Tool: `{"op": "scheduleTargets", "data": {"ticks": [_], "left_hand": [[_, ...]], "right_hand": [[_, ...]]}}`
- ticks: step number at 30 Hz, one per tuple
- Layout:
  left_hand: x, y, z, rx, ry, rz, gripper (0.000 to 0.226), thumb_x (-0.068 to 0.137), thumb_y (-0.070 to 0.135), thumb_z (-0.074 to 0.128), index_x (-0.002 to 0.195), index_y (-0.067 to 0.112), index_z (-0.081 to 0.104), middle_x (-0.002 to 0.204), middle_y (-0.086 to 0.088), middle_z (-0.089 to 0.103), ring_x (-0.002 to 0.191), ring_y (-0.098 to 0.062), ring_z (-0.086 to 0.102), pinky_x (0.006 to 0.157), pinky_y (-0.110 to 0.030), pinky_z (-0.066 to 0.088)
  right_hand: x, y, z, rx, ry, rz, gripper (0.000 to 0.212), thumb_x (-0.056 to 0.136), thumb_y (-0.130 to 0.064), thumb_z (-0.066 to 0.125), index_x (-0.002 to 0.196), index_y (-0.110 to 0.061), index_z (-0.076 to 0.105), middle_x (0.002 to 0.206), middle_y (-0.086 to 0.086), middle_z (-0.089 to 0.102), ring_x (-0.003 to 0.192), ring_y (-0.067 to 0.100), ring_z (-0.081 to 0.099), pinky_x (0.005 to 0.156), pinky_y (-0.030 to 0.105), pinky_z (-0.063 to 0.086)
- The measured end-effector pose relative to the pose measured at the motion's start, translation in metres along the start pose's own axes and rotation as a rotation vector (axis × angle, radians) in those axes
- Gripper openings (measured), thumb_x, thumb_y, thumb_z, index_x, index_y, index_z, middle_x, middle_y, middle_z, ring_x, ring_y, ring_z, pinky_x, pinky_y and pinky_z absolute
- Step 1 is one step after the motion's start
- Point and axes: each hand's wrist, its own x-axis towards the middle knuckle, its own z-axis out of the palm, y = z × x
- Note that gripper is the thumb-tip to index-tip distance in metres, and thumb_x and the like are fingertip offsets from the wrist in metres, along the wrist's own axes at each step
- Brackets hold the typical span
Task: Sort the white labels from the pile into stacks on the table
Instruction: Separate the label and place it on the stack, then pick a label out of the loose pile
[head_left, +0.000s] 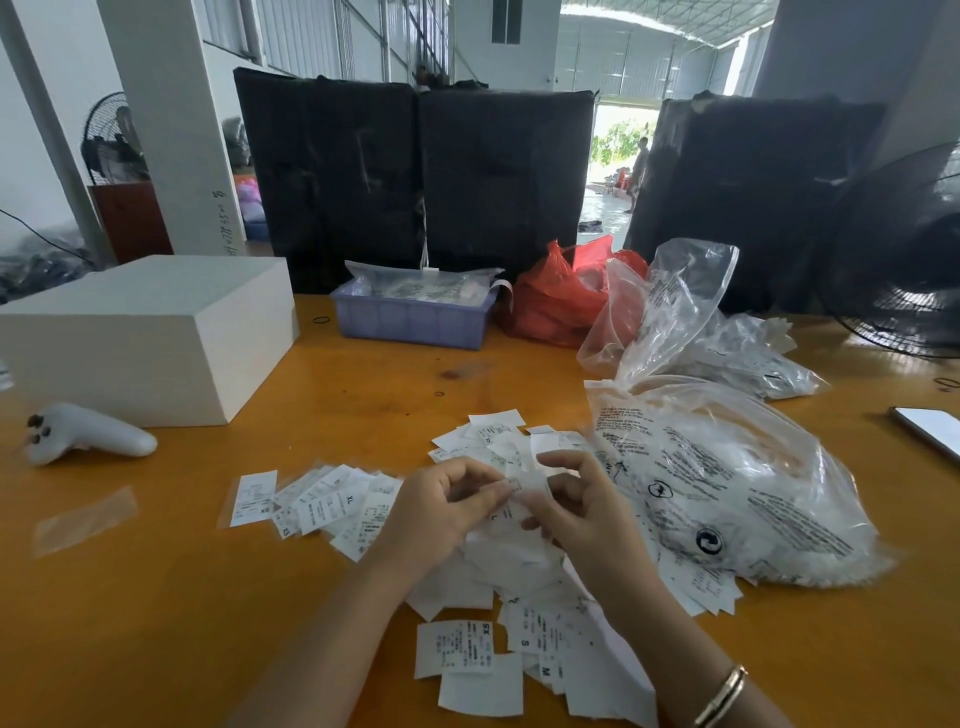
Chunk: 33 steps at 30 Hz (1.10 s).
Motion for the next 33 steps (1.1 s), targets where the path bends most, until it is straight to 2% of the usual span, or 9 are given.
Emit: {"op": "scheduleTargets", "data": {"ticks": [7, 12, 14, 16, 18, 20, 24, 30, 33], "left_hand": [[-0.002, 0.003, 0.003, -0.077, 0.024, -0.006, 0.012, 0.071, 0.030, 0.077, 0.079, 0.023, 0.072, 0.078, 0.007, 0.073, 0.074, -0.005, 0.069, 0.065, -0.012, 0.050], [-0.002, 0.003, 0.005, -0.098, 0.046, -0.005, 0.017, 0.064, 0.045, 0.072, 0.074, 0.031, 0.073, 0.081, 0.010, 0.074, 0.080, -0.003, 0.069, 0.068, -0.013, 0.052], [-0.003, 0.003, 0.007, -0.134, 0.061, -0.009, 0.017, 0.063, 0.044, 0.072, 0.074, 0.031, 0.073, 0.082, 0.008, 0.074, 0.080, -0.005, 0.069, 0.066, -0.013, 0.052], [-0.004, 0.005, 0.008, -0.164, 0.089, 0.008, 0.016, 0.065, 0.042, 0.071, 0.076, 0.030, 0.072, 0.082, 0.008, 0.074, 0.079, -0.005, 0.070, 0.065, -0.012, 0.051], [-0.005, 0.006, 0.009, -0.160, 0.119, 0.038, 0.018, 0.068, 0.042, 0.070, 0.079, 0.028, 0.071, 0.083, 0.009, 0.074, 0.080, -0.004, 0.069, 0.067, -0.011, 0.051], [-0.006, 0.008, 0.011, -0.173, 0.137, 0.047, 0.019, 0.070, 0.041, 0.069, 0.082, 0.026, 0.071, 0.084, 0.010, 0.074, 0.080, -0.002, 0.069, 0.066, -0.009, 0.050], [-0.003, 0.009, 0.007, -0.123, 0.185, -0.012, 0.004, 0.079, 0.029, 0.072, 0.082, 0.026, 0.071, 0.081, 0.014, 0.073, 0.075, 0.001, 0.068, 0.060, -0.007, 0.048], [0.006, 0.001, -0.040, 0.222, 0.398, -0.131, 0.004, 0.083, 0.033, 0.070, 0.084, 0.032, 0.067, 0.080, 0.014, 0.067, 0.074, -0.004, 0.063, 0.051, -0.015, 0.046], [0.008, -0.008, -0.061, 0.562, 0.403, -0.211, 0.007, 0.084, 0.039, 0.069, 0.082, 0.035, 0.063, 0.082, 0.019, 0.062, 0.072, 0.000, 0.056, 0.062, -0.025, 0.044]], "right_hand": [[0.000, 0.000, 0.000, 0.118, 0.005, 0.073, 0.009, 0.084, -0.001, 0.067, 0.081, -0.009, 0.068, 0.068, 0.005, 0.071, 0.064, 0.014, 0.069, 0.057, 0.015, 0.050], [-0.003, 0.000, 0.005, -0.138, 0.064, -0.020, 0.019, 0.086, -0.016, 0.068, 0.080, -0.034, 0.070, 0.071, -0.006, 0.072, 0.064, 0.009, 0.065, 0.057, 0.019, 0.051], [-0.006, -0.001, 0.009, -0.224, 0.056, -0.109, 0.025, 0.089, -0.017, 0.065, 0.088, -0.041, 0.069, 0.076, -0.010, 0.073, 0.064, 0.002, 0.062, 0.058, 0.015, 0.047], [-0.008, -0.001, 0.013, -0.307, 0.013, -0.198, 0.026, 0.093, -0.017, 0.058, 0.111, -0.035, 0.066, 0.097, -0.019, 0.070, 0.081, -0.013, 0.060, 0.072, 0.007, 0.046], [-0.008, -0.001, 0.015, -0.436, 0.006, -0.259, 0.036, 0.097, -0.024, 0.051, 0.133, -0.030, 0.048, 0.102, -0.025, 0.059, 0.088, -0.020, 0.050, 0.080, 0.007, 0.040], [-0.009, 0.000, 0.016, -0.526, 0.007, -0.328, 0.042, 0.098, -0.024, 0.049, 0.139, -0.029, 0.039, 0.098, -0.029, 0.052, 0.091, -0.013, 0.046, 0.086, 0.014, 0.039], [-0.009, -0.002, 0.014, -0.672, -0.024, -0.403, 0.045, 0.096, -0.016, 0.051, 0.139, -0.023, 0.041, 0.109, -0.019, 0.054, 0.101, 0.006, 0.047, 0.092, 0.027, 0.043], [0.019, -0.016, -0.047, -0.738, 0.482, -0.330, 0.036, 0.089, 0.002, 0.052, 0.121, -0.010, 0.062, 0.117, 0.007, 0.065, 0.112, 0.024, 0.055, 0.098, 0.035, 0.042], [0.031, -0.013, -0.080, -0.858, 0.535, -0.119, 0.038, 0.090, 0.005, 0.046, 0.122, -0.010, 0.059, 0.124, 0.015, 0.062, 0.112, 0.031, 0.055, 0.096, 0.047, 0.047]]}}
